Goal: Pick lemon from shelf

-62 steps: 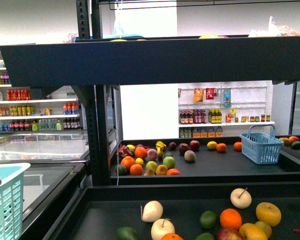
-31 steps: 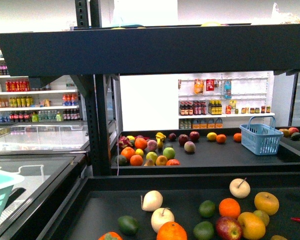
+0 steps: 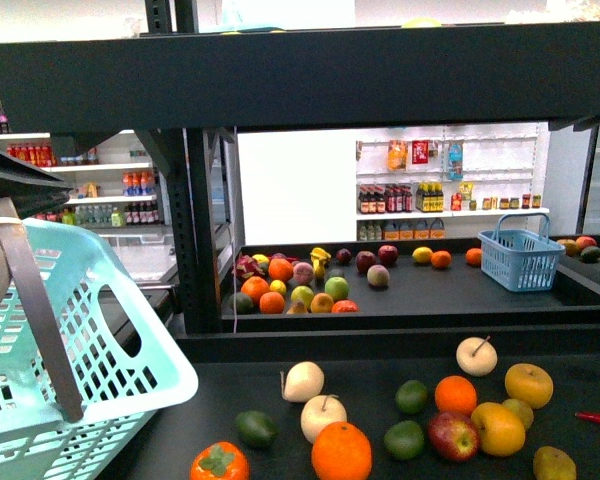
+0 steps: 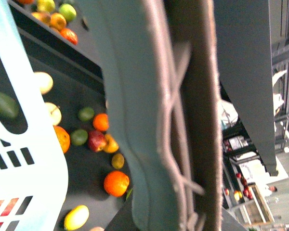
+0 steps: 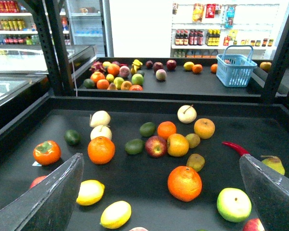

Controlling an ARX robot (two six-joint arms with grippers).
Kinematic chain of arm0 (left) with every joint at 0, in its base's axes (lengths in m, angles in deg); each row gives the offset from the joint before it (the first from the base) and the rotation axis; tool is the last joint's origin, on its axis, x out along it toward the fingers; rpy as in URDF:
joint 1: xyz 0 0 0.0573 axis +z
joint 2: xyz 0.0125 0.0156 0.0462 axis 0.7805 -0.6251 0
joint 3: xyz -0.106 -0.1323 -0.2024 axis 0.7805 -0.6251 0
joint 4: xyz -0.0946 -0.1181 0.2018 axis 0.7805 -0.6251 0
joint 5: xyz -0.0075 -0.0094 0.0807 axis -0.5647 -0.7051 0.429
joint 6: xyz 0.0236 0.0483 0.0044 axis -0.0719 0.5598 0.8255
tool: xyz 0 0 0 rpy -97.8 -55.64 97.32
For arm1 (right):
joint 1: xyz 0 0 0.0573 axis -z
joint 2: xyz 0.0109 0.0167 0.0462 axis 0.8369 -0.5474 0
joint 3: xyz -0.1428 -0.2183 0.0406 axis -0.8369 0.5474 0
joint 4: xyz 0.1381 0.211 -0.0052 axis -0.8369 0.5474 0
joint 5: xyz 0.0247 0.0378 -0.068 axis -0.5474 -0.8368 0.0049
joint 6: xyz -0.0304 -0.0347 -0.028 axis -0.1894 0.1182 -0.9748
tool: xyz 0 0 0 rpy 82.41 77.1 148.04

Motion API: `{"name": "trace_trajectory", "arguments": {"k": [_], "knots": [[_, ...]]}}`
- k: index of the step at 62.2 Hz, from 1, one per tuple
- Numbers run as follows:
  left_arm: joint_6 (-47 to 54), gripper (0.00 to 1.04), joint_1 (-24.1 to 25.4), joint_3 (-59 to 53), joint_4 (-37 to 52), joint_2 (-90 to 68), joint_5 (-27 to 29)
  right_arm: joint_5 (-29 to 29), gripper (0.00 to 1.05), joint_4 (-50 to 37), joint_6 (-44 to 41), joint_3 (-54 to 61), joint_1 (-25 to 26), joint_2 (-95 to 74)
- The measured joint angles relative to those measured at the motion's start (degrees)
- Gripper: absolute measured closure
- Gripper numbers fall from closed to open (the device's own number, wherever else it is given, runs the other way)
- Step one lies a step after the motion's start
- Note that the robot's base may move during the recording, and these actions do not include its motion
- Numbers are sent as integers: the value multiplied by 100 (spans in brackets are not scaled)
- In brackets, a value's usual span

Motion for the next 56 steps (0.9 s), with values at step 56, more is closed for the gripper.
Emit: {"name": "trace_trajectory", "arguments": {"k": [56], "knots": [[245, 98, -2310, 568, 400, -916, 181, 0, 7, 0, 0, 0, 0, 0]]}}
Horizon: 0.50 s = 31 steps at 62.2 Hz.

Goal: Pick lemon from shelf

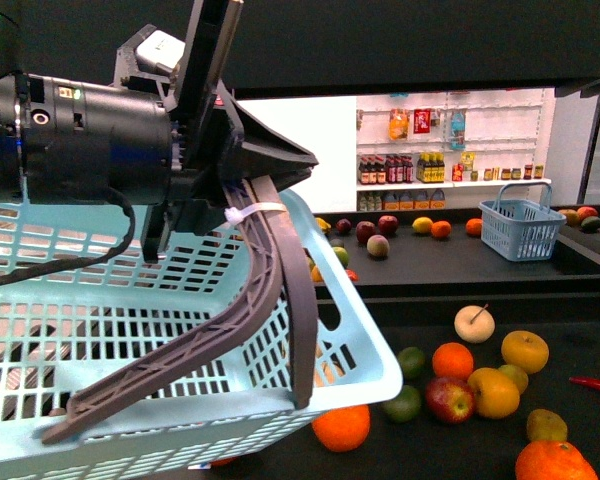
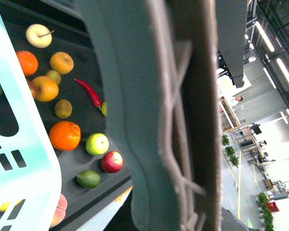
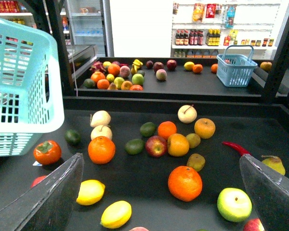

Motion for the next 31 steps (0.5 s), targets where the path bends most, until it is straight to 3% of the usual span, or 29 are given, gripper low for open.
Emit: {"name": "trace_trajectory", "arguments": {"k": [23, 27, 31], "knots": [[-140, 98, -297, 136, 31, -243, 426, 22, 7, 31, -17, -4, -2, -22], [-131, 98, -297, 138, 22, -249, 435, 17, 7, 938, -105, -348, -24, -575], [-136, 98, -302, 138, 17, -249, 450, -240, 7, 1180, -96, -529, 20, -1373]]}}
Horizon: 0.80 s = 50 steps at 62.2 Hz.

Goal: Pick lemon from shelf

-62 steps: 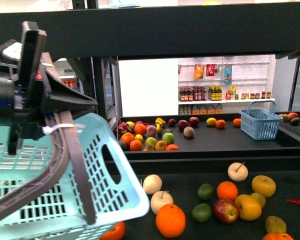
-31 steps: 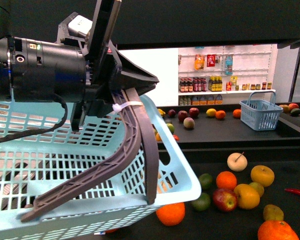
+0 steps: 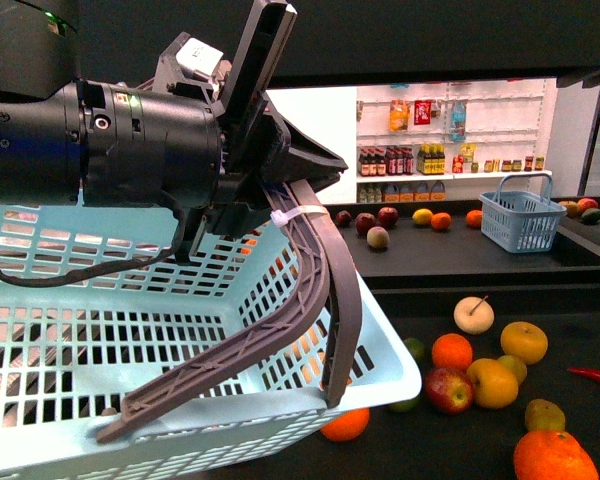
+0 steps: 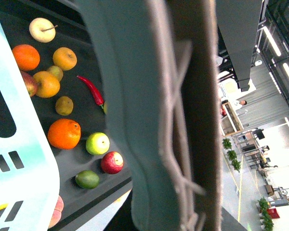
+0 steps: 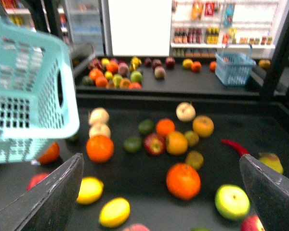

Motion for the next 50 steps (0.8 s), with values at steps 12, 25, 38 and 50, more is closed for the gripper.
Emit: {"name": "trace_trajectory", "arguments": {"k": [12, 25, 38, 50], "knots": [[2, 98, -7, 9, -4, -11, -4, -828, 7, -1200, 507, -476, 341, -2922], [0, 98, -7, 17, -4, -11, -17, -1226, 7, -1755, 1510, -2245, 417, -7272], [7, 98, -7, 20, -4, -24, -20, -970, 7, -1397, 2190, -3934, 267, -9359], [4, 98, -7, 20, -4, -28, -22, -981, 7, -992, 3010, -5213, 70, -10561]]}}
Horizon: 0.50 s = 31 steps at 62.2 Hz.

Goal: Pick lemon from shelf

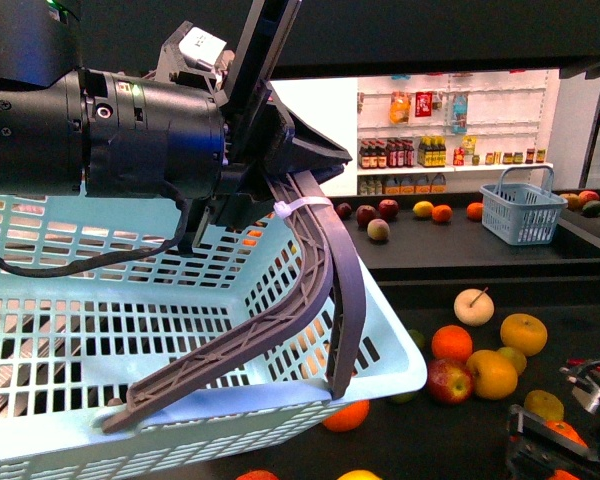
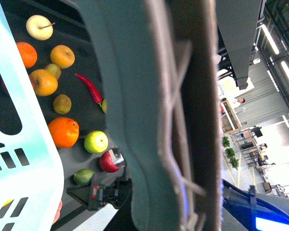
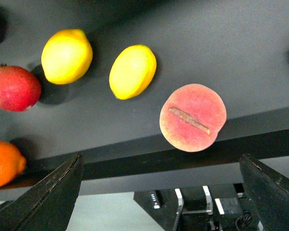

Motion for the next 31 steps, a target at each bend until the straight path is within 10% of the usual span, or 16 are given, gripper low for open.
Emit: {"name": "trace_trajectory", "arguments": {"k": [31], "knots": [[-4, 98, 0, 0, 0, 0, 0, -63, 7, 885, 2326, -2507, -684, -2024]]}}
